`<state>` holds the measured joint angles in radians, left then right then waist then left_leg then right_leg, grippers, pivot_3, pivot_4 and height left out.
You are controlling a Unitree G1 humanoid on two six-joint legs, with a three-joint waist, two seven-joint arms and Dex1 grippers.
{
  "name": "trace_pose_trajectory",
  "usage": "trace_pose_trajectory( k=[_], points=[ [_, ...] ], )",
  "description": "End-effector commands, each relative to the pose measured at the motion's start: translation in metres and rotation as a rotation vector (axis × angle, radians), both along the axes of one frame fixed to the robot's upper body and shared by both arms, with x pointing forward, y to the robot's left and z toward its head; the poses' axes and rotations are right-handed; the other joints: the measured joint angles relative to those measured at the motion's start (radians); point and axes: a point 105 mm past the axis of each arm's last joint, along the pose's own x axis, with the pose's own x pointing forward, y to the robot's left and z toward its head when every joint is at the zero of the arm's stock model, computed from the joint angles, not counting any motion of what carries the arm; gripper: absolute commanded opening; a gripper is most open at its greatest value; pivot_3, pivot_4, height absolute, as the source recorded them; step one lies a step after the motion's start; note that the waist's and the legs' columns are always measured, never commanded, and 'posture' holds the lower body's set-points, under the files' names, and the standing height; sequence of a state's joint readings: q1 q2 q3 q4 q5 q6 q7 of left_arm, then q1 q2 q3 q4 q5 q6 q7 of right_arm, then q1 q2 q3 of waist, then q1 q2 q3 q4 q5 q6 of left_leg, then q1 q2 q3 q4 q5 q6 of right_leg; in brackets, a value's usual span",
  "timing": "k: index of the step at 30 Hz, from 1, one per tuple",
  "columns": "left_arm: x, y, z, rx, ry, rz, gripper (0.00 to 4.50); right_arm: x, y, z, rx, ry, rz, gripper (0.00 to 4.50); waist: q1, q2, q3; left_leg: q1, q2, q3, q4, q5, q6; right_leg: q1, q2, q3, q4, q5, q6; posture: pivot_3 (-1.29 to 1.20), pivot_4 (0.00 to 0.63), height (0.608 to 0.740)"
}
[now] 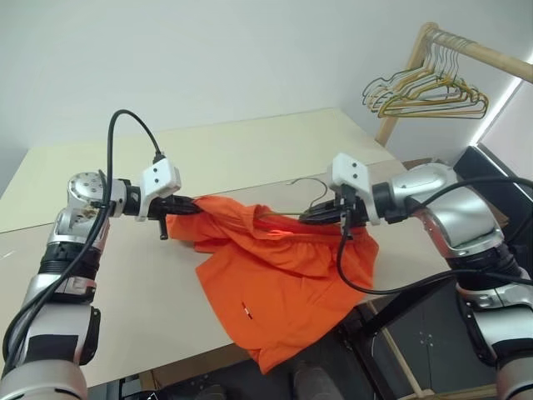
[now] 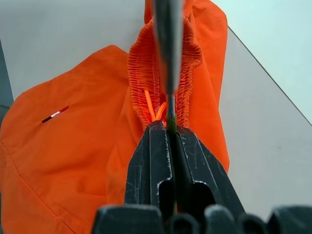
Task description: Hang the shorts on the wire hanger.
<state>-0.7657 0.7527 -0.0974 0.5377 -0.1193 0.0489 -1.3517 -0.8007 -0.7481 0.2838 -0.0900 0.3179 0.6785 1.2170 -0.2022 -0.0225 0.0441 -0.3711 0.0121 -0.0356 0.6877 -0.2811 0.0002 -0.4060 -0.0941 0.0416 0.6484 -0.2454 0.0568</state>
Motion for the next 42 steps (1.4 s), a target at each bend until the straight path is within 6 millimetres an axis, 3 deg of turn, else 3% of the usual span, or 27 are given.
trace_pose_trajectory(
  k=[1, 7, 10, 14, 18, 21, 25, 28, 32, 35, 42],
  points=[
    [-0.001, 0.005, 0.013, -0.002, -0.051, 0.009, 0.04, 0.001, -0.002, 0.018, 0.021, -0.048, -0.001, 0.0, -0.001, 0.0, 0.0, 0.0, 0.0, 0.0, 0.0, 0.0, 0.0, 0.0, 0.0, 0.0, 0.0, 0.0, 0.0, -0.16, 0.0, 0.74],
    [-0.001, -0.007, 0.007, 0.008, -0.036, -0.011, 0.04, -0.003, 0.007, 0.033, 0.067, -0.033, 0.031, 0.0, -0.002, 0.0, 0.0, 0.0, 0.0, 0.0, 0.0, 0.0, 0.0, 0.0, 0.0, 0.0, 0.0, 0.0, 0.0, -0.16, 0.0, 0.74],
    [-0.004, -0.01, 0.013, 0.0, -0.016, -0.042, 0.65, -0.006, 0.01, 0.038, 0.066, -0.025, 0.049, 0.0, -0.001, 0.0, 0.0, 0.0, 0.0, 0.0, 0.0, 0.0, 0.0, 0.0, 0.0, 0.0, 0.0, 0.0, 0.0, -0.17, 0.0, 0.74],
    [-0.01, -0.009, 0.03, 0.005, -0.061, -0.093, 1.87, -0.006, 0.011, 0.042, 0.044, -0.01, 0.056, 0.0, -0.004, 0.0, 0.0, 0.0, 0.0, 0.0, 0.0, 0.0, 0.0, 0.0, 0.0, 0.0, 0.0, 0.0, 0.0, -0.17, 0.0, 0.74],
    [-0.034, -0.008, 0.051, 0.037, -0.077, -0.247, 3.2, -0.006, 0.011, 0.052, 0.01, 0.029, 0.06, 0.0, -0.005, 0.0, 0.0, 0.0, 0.0, 0.0, 0.0, 0.0, 0.0, -0.001, 0.0, 0.0, 0.0, 0.0, 0.0, -0.17, 0.0, 0.74],
    [-0.048, -0.022, 0.064, -0.009, -0.1, -0.355, 4.15, -0.006, 0.013, 0.06, 0.0, 0.048, 0.073, 0.0, -0.004, 0.0, 0.0, 0.0, 0.0, 0.0, -0.001, 0.0, 0.0, -0.001, 0.0, 0.0, 0.0, 0.0, 0.0, -0.16, 0.0, 0.74],
    [-0.053, -0.047, 0.064, -0.05, -0.114, -0.423, 4.15, -0.004, 0.017, 0.064, 0.0, 0.055, 0.079, 0.0, 0.003, 0.0, 0.0, 0.0, 0.0, 0.0, -0.001, 0.0, 0.0, 0.0, -0.001, 0.0, 0.0, 0.0, 0.0, -0.16, 0.0, 0.74],
    [-0.034, -0.07, 0.051, -0.026, -0.137, -0.383, 4.15, -0.005, 0.023, 0.069, 0.016, 0.052, 0.1, 0.0, 0.007, 0.0, 0.0, 0.0, 0.0, 0.0, 0.0, 0.0, 0.0, 0.0, -0.001, 0.0, 0.0, 0.0, 0.0, -0.16, 0.0, 0.74],
    [-0.018, -0.081, 0.041, 0.007, -0.104, -0.353, 4.15, -0.007, 0.025, 0.073, 0.029, 0.054, 0.119, 0.0, 0.0, 0.0, 0.0, -0.001, -0.001, 0.0, 0.001, 0.0, 0.0, 0.0, -0.001, 0.0, 0.0, 0.0, 0.0, -0.17, 0.0, 0.74],
    [-0.011, -0.084, 0.036, 0.021, -0.081, -0.34, 3.56, -0.008, 0.025, 0.074, 0.033, 0.055, 0.124, 0.0, -0.006, 0.0, 0.0, -0.001, 0.0, 0.0, 0.001, 0.0, 0.0, 0.0, 0.0, 0.0, 0.0, 0.0, 0.0, -0.18, 0.0, 0.74],
    [-0.012, -0.088, 0.04, -0.021, -0.05, -0.382, 1.41, -0.009, 0.023, 0.076, 0.041, 0.06, 0.112, 0.0, -0.011, 0.0, 0.0, -0.001, 0.0, 0.0, 0.001, 0.0, 0.0, -0.001, 0.0, 0.0, 0.0, 0.0, 0.0, -0.2, 0.0, 0.74]
  ],
)
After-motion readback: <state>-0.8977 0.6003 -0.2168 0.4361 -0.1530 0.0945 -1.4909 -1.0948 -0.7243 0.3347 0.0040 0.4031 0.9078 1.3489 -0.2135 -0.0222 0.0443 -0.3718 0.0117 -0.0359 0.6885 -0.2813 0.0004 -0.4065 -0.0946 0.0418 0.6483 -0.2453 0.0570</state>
